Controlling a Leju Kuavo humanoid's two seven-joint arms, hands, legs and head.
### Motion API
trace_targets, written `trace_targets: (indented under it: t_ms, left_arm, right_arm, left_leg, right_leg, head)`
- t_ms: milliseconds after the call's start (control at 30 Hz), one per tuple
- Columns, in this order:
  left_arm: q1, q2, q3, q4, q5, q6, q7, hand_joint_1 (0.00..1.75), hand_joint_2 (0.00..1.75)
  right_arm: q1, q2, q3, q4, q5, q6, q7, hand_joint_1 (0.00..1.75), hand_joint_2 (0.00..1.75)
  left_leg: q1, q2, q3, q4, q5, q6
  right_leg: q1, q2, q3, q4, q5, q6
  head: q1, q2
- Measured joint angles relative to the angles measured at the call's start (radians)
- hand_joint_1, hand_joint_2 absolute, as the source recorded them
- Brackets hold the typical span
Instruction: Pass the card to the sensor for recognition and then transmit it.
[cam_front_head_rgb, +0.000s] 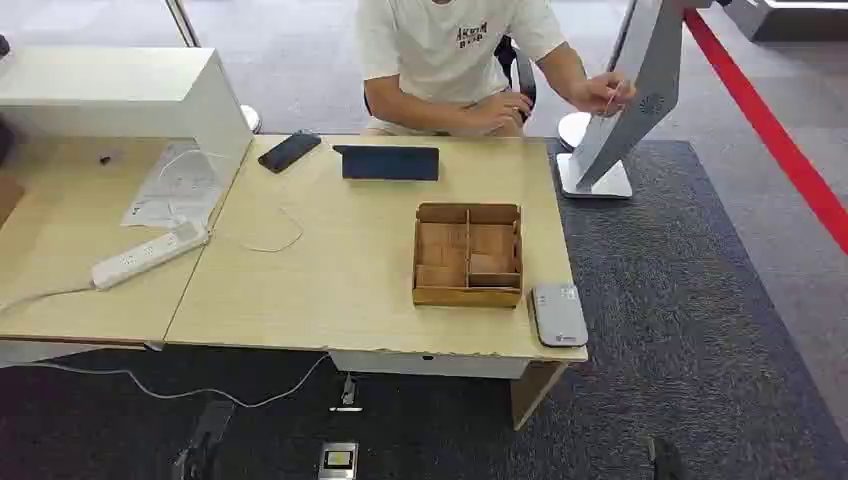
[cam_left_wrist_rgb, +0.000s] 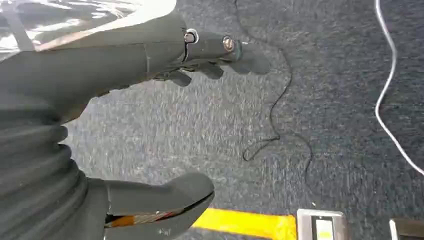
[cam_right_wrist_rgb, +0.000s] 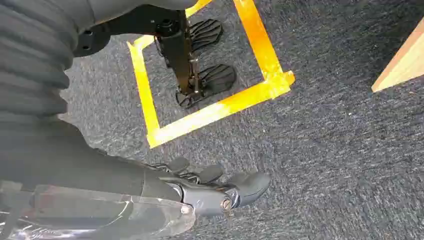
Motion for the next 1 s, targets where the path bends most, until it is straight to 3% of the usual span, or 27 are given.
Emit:
trace_targets:
  t_ms: [200, 400, 600, 767, 1000]
  left_arm:
    - [-0.008, 0.002, -0.004, -0.012, 0.006, 0.019, -0.014, 0.00, 1.75]
    - [-0.012, 0.002, -0.018, -0.019, 0.018, 0.034, -0.014, 0.00, 1.75]
    - [0.008, 0.011, -0.018, -0.019, 0.059, 0.043, -0.051, 0.00, 1.75]
    - [-0.003, 0.012, -0.021, -0.019, 0.053, 0.044, -0.042, 0.00, 1.75]
    - [0.005, 0.012, -0.024, -0.019, 0.080, 0.047, -0.051, 0.00, 1.75]
  right_arm:
    - [0.002, 0.000, -0.015, 0.000, -0.033, -0.005, 0.000, 0.00, 1.75]
    - [-0.001, -0.001, -0.057, -0.001, -0.149, -0.024, -0.029, 0.00, 1.75]
    - [0.006, -0.027, -0.145, -0.001, -0.296, 0.006, -0.153, 0.00, 1.75]
    - [-0.117, -0.037, -0.180, -0.013, -0.330, -0.129, -0.256, 0.00, 1.75]
    - [-0.265, -0.040, -0.184, -0.066, -0.442, -0.182, -0.482, 0.00, 1.75]
  left_leg:
    - [-0.001, 0.000, -0.001, 0.000, -0.001, 0.001]
    - [-0.001, 0.000, -0.001, 0.000, -0.001, 0.001]
    - [-0.001, 0.000, -0.002, 0.000, -0.001, 0.001]
    - [-0.001, 0.003, -0.003, 0.000, 0.002, 0.001]
    - [-0.001, 0.002, -0.004, 0.001, 0.003, 0.002]
  right_leg:
    - [-0.001, 0.000, 0.000, -0.001, 0.000, 0.000]
    - [-0.001, 0.000, 0.000, -0.001, 0.000, 0.000]
    - [-0.001, 0.000, 0.000, 0.000, 0.000, 0.001]
    - [-0.001, 0.003, -0.003, 0.000, 0.003, 0.002]
    - [-0.001, 0.002, -0.003, 0.000, 0.004, 0.003]
  head:
    - [0.000, 0.000]
    - [0.000, 0.000]
    - [0.000, 0.000]
    - [0.000, 0.000]
    - [0.000, 0.000]
